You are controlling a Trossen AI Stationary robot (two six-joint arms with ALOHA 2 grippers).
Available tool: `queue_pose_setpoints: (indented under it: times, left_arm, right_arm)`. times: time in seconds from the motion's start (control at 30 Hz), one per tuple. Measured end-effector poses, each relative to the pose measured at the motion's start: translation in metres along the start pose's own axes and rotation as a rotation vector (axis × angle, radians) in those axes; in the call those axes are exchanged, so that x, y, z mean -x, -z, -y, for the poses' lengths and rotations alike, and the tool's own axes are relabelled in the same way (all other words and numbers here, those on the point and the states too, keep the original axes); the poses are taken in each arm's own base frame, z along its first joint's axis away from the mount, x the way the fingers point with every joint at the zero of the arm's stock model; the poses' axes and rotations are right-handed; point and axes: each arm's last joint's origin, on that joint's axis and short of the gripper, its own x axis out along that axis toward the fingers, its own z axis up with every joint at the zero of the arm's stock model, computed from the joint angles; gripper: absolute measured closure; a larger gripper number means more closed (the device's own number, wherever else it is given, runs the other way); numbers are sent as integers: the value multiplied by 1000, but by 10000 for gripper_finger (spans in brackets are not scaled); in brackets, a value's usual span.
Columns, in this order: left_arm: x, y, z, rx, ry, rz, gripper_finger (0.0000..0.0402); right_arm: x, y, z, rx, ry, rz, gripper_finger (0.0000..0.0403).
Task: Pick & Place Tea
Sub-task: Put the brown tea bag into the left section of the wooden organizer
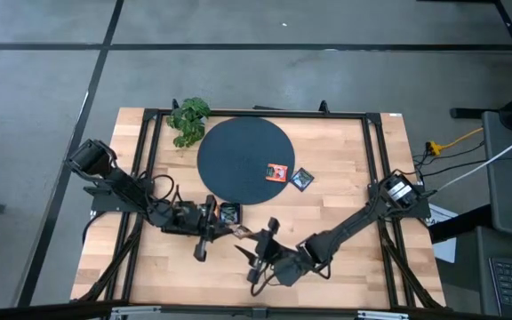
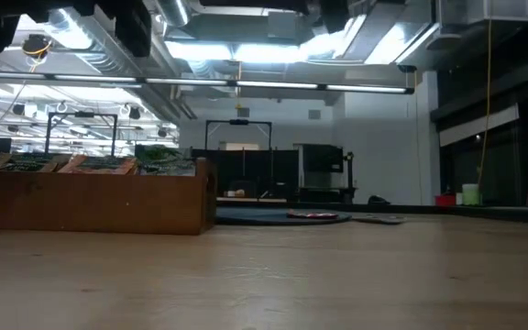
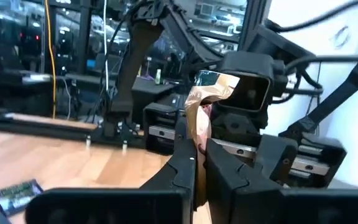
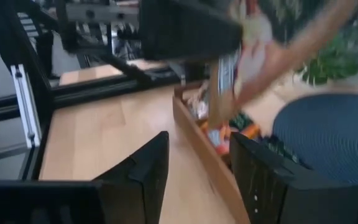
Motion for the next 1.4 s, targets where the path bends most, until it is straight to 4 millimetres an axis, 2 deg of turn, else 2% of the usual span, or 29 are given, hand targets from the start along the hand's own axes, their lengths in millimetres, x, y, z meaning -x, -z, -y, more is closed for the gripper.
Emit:
queue_pose_setpoints:
  times: [0.27,0.4,0.53,0.7,0.73,1.03,1.4]
  left_arm:
    - [1,-2,6,-80,40,7,389]
    - [1,-1,8,-110,44,7,389]
    - [2,-1,9,-124,47,7,389]
    - [2,-1,8,-135,43,6,389]
    - [2,-1,9,-135,44,7,388]
    - [2,0,8,-141,45,-3,369]
    - [2,0,9,-139,47,-1,367]
  right_arm:
    - [-4,-9,1,-1,-7,55,233]
    - [-4,-13,0,-3,-5,86,245]
    - [-3,-13,0,-7,17,97,287]
    - [-3,-13,0,-1,16,96,381]
    - [-3,-13,0,9,16,96,389]
    - [-1,-9,-1,33,25,74,397]
    - [-1,-1,1,23,35,17,401]
